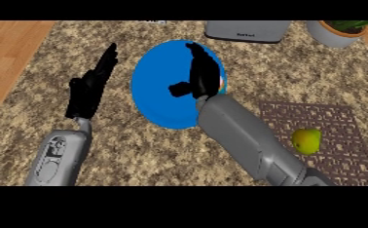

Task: Pick the cupcake from the placemat and place it in the plate

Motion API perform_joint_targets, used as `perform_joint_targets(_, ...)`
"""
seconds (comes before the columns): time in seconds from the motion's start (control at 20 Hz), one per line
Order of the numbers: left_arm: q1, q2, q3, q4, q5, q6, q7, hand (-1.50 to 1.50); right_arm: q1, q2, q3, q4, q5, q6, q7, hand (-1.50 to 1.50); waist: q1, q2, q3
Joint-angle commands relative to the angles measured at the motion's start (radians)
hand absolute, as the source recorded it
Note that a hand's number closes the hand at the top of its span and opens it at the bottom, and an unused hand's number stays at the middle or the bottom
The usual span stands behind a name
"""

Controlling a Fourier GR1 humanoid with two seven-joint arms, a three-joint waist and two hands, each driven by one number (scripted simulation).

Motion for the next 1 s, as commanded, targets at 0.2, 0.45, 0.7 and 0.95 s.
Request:
perform_joint_targets(0.2, 0.02, 0.005, 0.022, 0.018, 0.006, 0.004, -0.013, 0.0, 0.062, 0.001, -0.039, -0.101, -0.133, -0.324, -0.129, -1.5, -0.051, -0.015, -0.001)
perform_joint_targets(0.45, 0.041, 0.015, 0.039, -0.029, -0.001, 0.028, 0.032, 0.0, 0.186, -0.009, -0.157, -0.138, -0.137, -0.377, -0.262, -1.5, -0.094, -0.025, 0.0)
perform_joint_targets(0.7, 0.069, 0.042, 0.073, -0.008, 0.021, -0.002, 0.011, 0.0, 0.344, -0.121, -0.173, -0.416, -0.126, -0.297, -0.235, -1.5, -0.113, -0.03, -0.002)
perform_joint_targets(0.95, 0.107, 0.038, 0.057, -0.071, 0.001, -0.002, 0.01, 0.0, 0.578, -0.201, -0.185, -0.597, -0.153, -0.213, -0.336, -1.5, -0.104, -0.028, -0.001)
